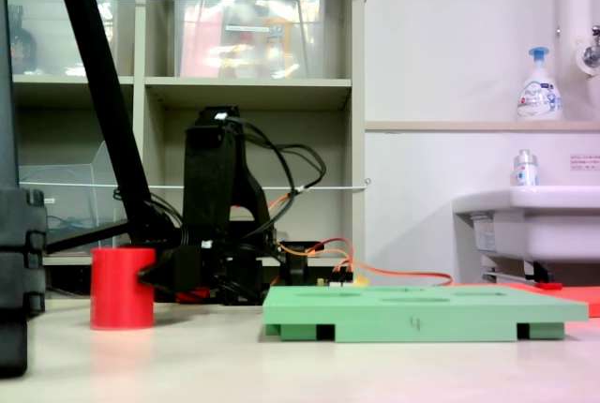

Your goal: Put the cylinder block into the corresponding hole

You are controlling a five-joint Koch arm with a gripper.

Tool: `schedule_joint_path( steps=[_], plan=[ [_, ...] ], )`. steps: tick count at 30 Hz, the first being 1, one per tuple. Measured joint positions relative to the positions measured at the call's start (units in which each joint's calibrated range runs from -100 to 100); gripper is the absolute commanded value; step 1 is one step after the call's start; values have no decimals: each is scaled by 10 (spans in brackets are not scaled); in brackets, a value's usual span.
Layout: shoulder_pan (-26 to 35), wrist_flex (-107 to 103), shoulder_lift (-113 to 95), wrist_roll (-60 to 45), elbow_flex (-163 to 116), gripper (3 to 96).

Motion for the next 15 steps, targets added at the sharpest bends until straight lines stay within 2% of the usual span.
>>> schedule_joint_path(
  steps=[5,10,15],
  plan=[
    [14,-24,-171,0,-3,424],
    [47,-290,-517,0,58,407],
    [103,-507,-657,0,234,407]
  ],
)
